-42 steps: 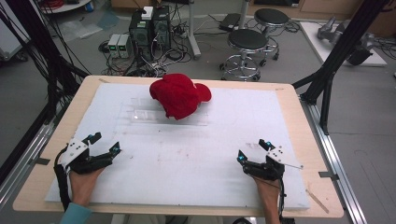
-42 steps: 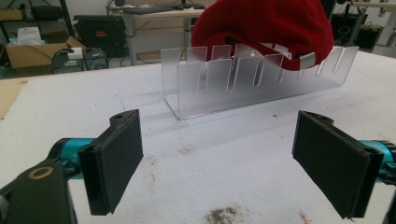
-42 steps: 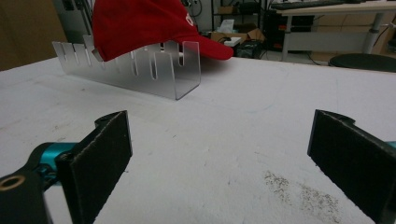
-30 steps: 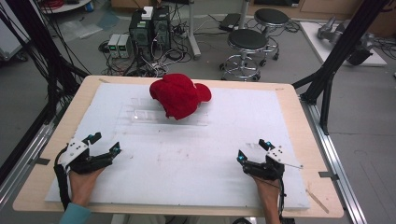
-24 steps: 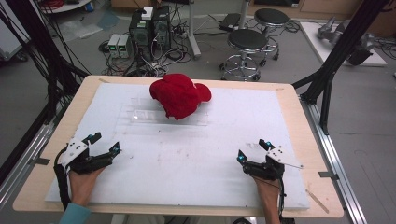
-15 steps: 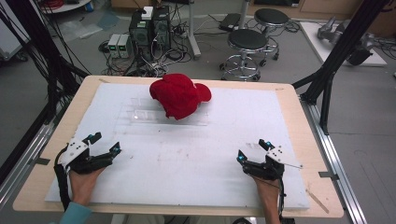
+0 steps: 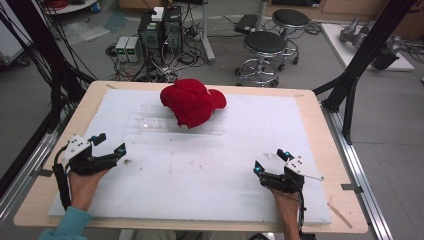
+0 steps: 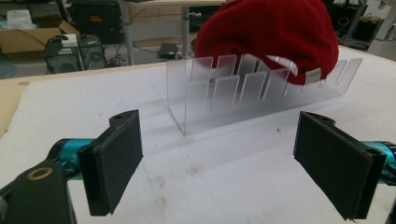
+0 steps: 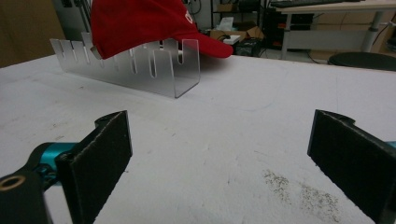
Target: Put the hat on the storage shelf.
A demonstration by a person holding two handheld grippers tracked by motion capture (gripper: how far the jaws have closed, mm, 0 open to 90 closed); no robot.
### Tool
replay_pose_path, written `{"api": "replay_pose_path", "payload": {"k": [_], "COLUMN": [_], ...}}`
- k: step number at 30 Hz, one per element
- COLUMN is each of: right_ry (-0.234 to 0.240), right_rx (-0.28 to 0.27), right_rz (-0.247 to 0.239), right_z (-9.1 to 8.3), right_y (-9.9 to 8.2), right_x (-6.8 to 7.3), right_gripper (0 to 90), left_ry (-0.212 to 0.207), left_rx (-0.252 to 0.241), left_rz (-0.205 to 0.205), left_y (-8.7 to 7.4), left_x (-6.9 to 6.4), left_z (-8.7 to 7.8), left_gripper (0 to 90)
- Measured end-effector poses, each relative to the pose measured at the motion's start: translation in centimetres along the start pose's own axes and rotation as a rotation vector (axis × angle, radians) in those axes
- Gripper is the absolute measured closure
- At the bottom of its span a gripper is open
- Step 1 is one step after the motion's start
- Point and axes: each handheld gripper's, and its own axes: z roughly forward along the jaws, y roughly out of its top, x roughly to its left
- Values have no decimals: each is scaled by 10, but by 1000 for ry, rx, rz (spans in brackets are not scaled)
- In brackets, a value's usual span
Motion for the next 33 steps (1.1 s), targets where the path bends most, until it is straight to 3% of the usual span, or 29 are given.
{"api": "replay_pose_path", "payload": {"k": [10,19,28,33], "right_ry": [-6,-4,-4,-3], "right_rx": [-3,-4,-3,-3], "right_rz": [-9,4,-7,-8], "right_z": [0,0,0,0], "right_y": [0,0,0,0], "right_x": [0,0,0,0], "right_gripper": [53,53,53,53], "left_ry": [-99,-170,-211,-239], "left_rx": [78,158,228,266], "left_rz": [5,59,87,78], "left_y": [65,117,149,161], "left_x": [4,-1,-7,-14], "left_z": [28,61,98,126], "left_gripper": [157,160,162,163]}}
